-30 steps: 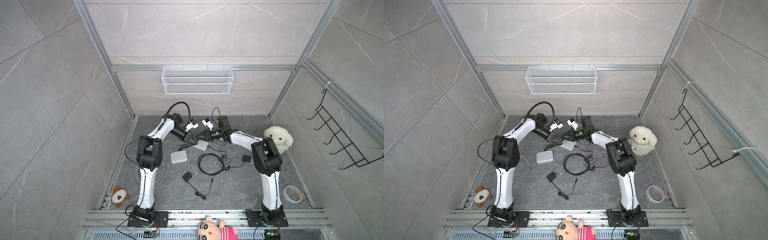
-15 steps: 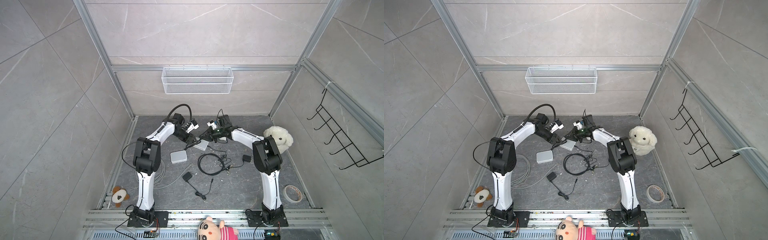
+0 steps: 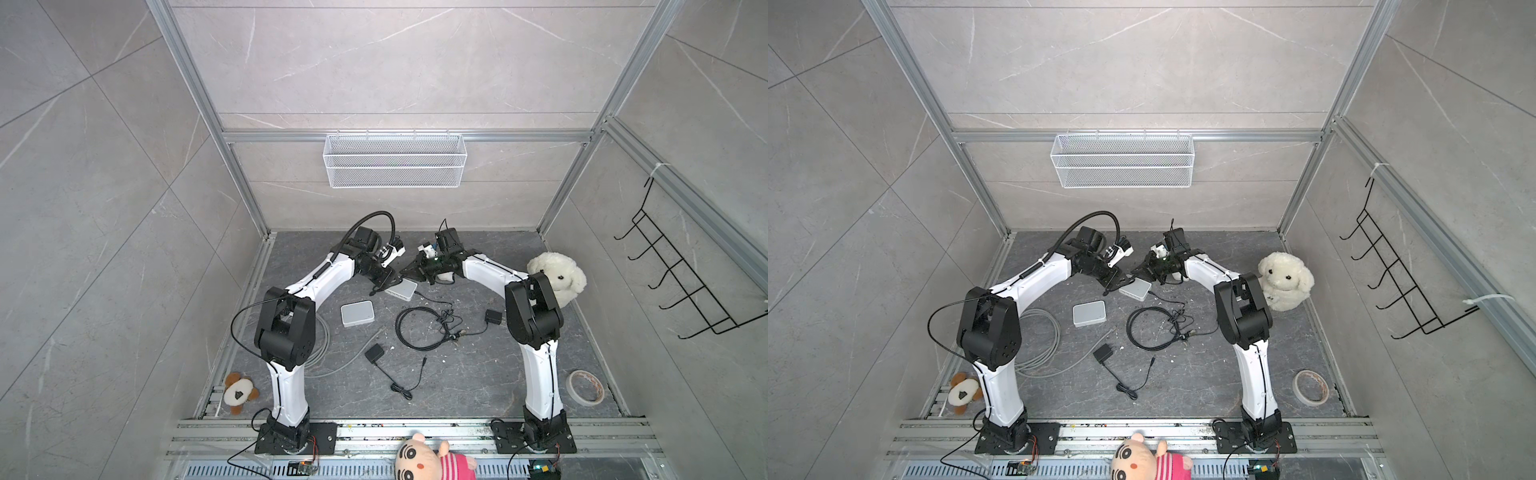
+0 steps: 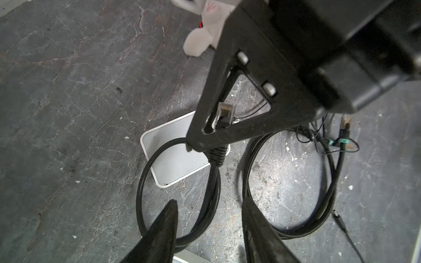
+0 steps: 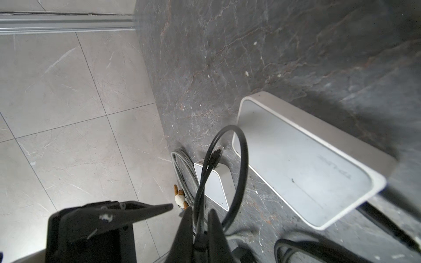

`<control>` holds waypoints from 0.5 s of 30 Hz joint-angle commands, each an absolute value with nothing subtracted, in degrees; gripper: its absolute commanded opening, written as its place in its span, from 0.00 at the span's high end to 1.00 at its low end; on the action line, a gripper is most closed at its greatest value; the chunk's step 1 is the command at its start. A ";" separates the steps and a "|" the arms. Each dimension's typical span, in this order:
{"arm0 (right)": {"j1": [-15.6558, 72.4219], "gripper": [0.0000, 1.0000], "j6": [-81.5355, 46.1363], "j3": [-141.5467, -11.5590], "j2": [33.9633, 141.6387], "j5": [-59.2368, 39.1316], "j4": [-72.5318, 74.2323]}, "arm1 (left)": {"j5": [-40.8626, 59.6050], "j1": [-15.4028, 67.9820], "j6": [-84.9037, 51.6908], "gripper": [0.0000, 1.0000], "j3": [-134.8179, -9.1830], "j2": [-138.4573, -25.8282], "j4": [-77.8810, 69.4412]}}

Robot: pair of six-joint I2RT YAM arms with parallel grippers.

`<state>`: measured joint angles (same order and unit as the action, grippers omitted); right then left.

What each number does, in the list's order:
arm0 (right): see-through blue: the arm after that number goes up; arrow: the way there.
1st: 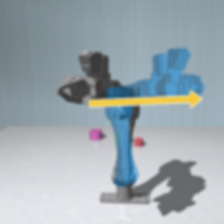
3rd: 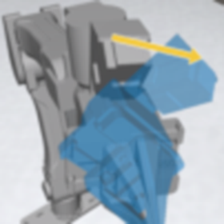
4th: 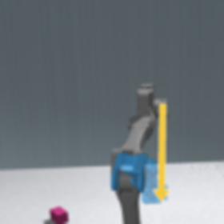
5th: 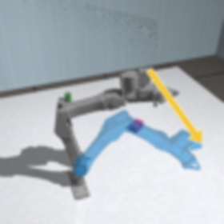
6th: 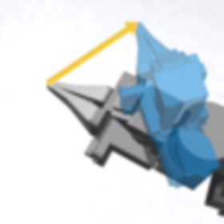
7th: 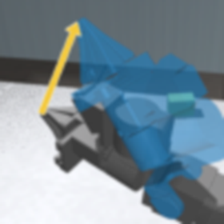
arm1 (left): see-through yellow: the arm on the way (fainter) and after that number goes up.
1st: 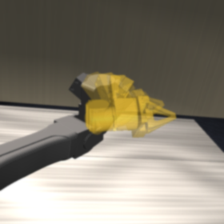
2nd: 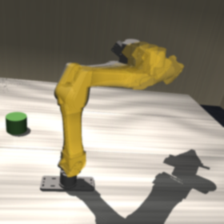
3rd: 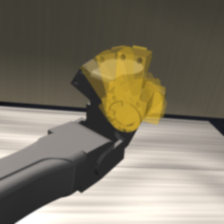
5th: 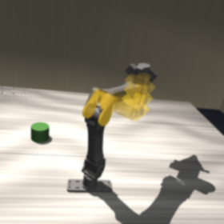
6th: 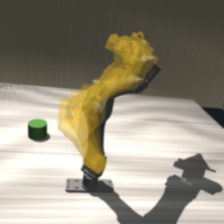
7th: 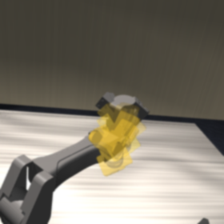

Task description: Insert the plug into the switch port

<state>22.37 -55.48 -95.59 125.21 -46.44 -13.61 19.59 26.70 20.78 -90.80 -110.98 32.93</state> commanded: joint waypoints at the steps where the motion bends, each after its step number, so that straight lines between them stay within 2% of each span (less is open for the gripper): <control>1: 22.48 0.92 -57.55 -96.44 125.05 -46.36 -12.65 | 10.23 27.70 25.39 0.49 -90.42 -110.74 32.93; 15: 22.50 0.92 -60.33 -97.36 125.59 -48.02 -11.82 | 2.15 29.45 27.94 0.48 -87.90 -113.81 30.37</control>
<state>22.37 -58.61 -95.59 125.21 -46.70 -13.04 4.89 29.08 25.87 -88.75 -112.99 31.94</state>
